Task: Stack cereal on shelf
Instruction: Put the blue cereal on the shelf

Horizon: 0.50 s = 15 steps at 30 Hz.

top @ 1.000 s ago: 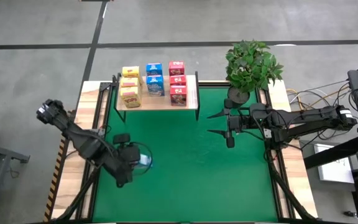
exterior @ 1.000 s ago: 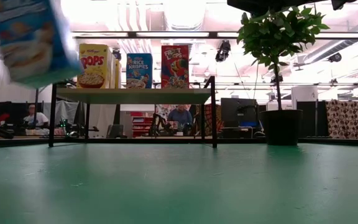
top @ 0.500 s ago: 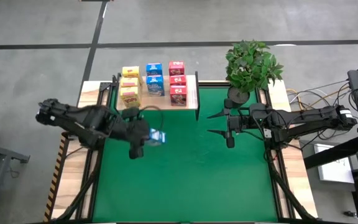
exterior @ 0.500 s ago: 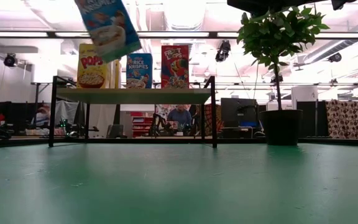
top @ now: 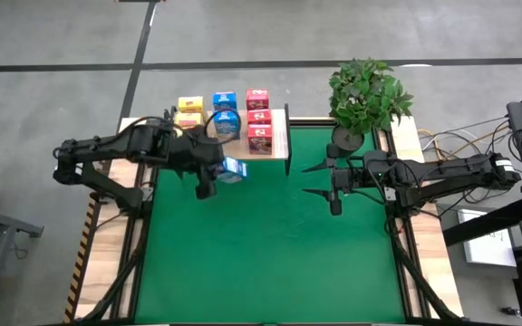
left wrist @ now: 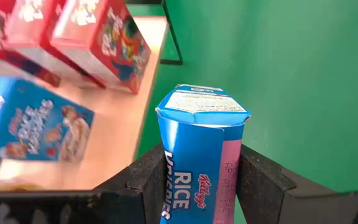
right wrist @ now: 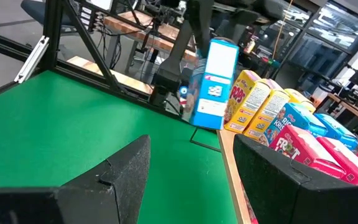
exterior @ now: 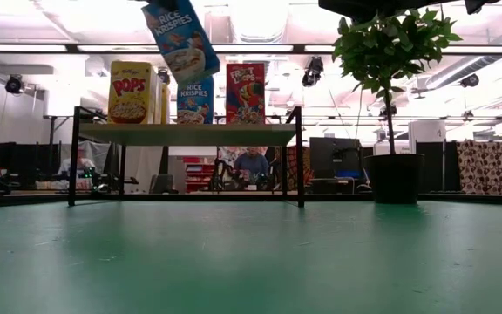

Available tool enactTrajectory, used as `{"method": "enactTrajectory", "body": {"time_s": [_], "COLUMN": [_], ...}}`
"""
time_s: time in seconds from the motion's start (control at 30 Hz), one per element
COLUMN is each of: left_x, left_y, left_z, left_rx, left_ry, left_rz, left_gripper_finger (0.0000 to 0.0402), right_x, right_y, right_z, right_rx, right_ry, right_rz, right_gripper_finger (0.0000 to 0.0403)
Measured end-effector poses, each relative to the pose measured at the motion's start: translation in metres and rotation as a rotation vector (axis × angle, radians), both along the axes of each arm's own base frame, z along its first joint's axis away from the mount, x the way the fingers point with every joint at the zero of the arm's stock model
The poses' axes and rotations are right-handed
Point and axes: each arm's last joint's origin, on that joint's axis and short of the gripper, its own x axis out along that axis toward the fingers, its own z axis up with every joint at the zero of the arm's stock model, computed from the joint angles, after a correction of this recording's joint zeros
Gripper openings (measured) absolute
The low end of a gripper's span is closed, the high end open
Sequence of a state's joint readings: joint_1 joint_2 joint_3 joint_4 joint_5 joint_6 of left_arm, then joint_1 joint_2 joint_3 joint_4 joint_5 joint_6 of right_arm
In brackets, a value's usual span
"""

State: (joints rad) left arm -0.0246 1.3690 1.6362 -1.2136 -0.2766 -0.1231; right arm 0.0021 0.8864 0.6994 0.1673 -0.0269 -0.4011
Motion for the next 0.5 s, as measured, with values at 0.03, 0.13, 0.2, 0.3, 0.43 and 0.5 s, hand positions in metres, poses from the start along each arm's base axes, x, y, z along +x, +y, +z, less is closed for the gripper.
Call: {"method": "enactTrajectory", "body": {"time_s": [0.03,0.13,0.2,0.3,0.43,0.5], "left_x": [0.001,0.002,0.003,0.003,0.003,0.005], "left_y": [0.002,0.009,0.014,0.022,0.03,0.034], "left_z": [0.002,0.006,0.011,0.018,0.027,0.031], "left_rx": [0.008,0.046,0.065,0.086,0.109,0.123], "left_ry": [-0.002,0.023,0.035,0.076,0.142,0.164], "left_rz": [-0.011,-0.037,-0.043,-0.048,-0.063,-0.076], "left_gripper_finger": [0.0146,0.0146,0.0146,0.0146,0.0146,0.0146], "right_x": [0.0,0.0,0.0,0.0,0.0,0.0], "right_y": [0.0,0.0,0.0,0.0,0.0,0.0], "right_z": [0.0,0.0,0.0,0.0,0.0,0.0], "right_rx": [0.0,0.001,0.007,0.009,0.009,0.009], "right_ry": [0.0,0.0,0.0,0.0,-0.001,-0.001], "right_rz": [0.0,0.0,-0.001,-0.001,-0.001,-0.001], "right_gripper_finger": [0.0221,0.0221,0.0221,0.0221,0.0221,0.0221]}}
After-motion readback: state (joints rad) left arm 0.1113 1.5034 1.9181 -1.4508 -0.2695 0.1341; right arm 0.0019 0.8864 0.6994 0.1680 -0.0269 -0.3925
